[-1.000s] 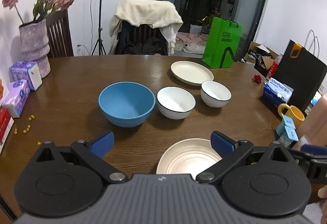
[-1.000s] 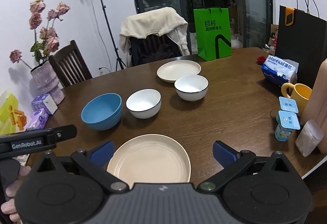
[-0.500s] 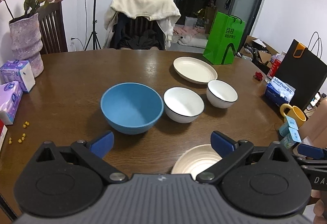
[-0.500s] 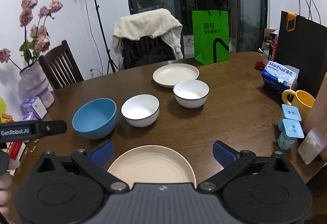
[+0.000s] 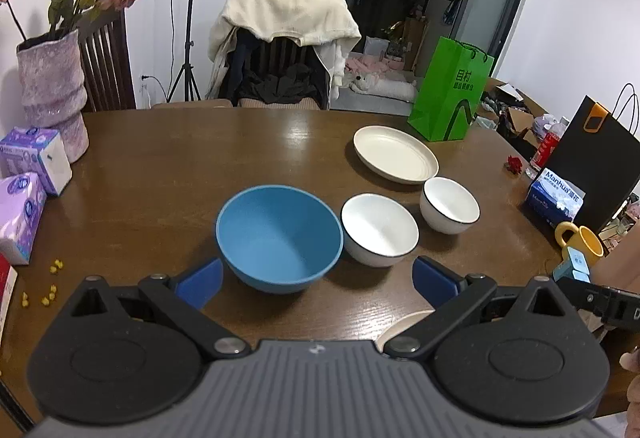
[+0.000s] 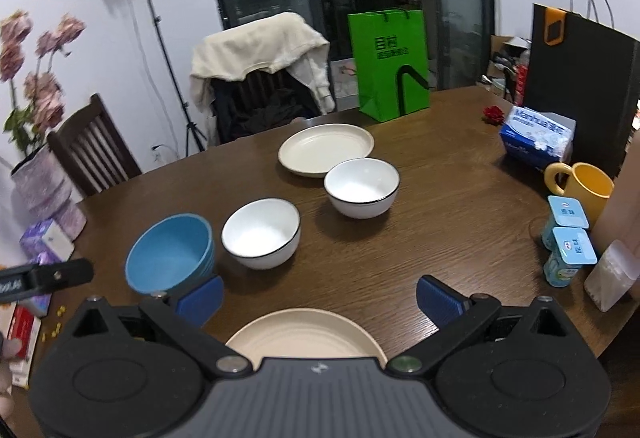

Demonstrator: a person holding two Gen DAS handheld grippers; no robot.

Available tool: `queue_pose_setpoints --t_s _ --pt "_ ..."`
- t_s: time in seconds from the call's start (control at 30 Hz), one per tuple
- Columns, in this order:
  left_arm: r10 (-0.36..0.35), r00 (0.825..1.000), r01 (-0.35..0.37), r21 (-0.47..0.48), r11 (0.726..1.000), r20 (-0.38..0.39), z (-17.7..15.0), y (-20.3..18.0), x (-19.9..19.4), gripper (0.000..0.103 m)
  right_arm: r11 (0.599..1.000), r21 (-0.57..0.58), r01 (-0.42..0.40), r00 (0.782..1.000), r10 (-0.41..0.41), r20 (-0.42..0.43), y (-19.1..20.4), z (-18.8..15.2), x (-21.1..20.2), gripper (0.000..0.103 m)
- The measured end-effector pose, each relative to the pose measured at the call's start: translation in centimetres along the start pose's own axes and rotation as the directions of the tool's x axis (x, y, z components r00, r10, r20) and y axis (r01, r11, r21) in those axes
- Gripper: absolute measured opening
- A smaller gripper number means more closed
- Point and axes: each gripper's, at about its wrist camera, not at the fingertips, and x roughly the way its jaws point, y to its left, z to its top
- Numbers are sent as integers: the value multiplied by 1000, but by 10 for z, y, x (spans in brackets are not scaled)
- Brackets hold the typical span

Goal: Organize plates and bowls
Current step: 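Move both grippers past the bowls toward the last beige plate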

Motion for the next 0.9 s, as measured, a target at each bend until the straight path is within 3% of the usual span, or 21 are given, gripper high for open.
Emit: queue_pose_setpoints --t_s 0.4,0.9 --pt "-27 999 27 3 1000 45 31 -17 -1 103 1000 27 -6 1000 5 20 -22 40 6 103" --pt "14 999 -13 -16 1000 36 91 -53 29 103 999 10 -51 999 50 21 -53 98 40 103"
